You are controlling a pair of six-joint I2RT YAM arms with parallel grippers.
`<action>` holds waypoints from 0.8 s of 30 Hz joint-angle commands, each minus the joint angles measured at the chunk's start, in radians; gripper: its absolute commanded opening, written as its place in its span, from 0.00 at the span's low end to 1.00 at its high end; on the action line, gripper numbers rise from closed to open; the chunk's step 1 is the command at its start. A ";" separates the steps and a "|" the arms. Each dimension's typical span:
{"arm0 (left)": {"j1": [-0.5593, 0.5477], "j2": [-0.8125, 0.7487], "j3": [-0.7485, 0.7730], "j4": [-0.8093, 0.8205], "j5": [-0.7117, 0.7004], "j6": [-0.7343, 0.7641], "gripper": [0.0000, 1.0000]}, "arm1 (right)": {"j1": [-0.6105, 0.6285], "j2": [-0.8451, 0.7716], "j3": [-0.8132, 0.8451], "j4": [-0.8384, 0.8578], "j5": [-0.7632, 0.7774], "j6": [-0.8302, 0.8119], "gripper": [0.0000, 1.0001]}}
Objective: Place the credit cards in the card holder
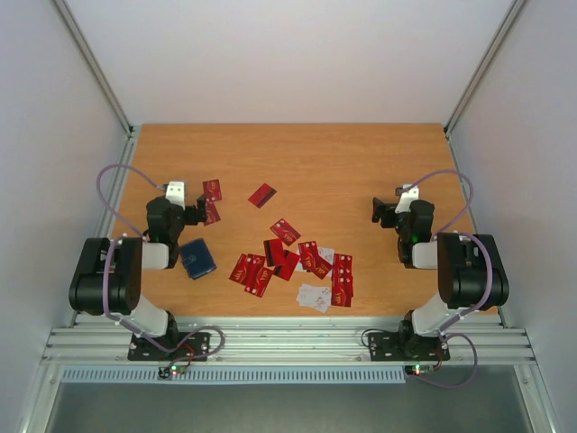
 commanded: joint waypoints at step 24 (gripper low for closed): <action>0.000 -0.315 0.039 -0.248 -0.090 -0.037 0.99 | -0.001 -0.264 0.033 -0.221 0.240 0.090 0.98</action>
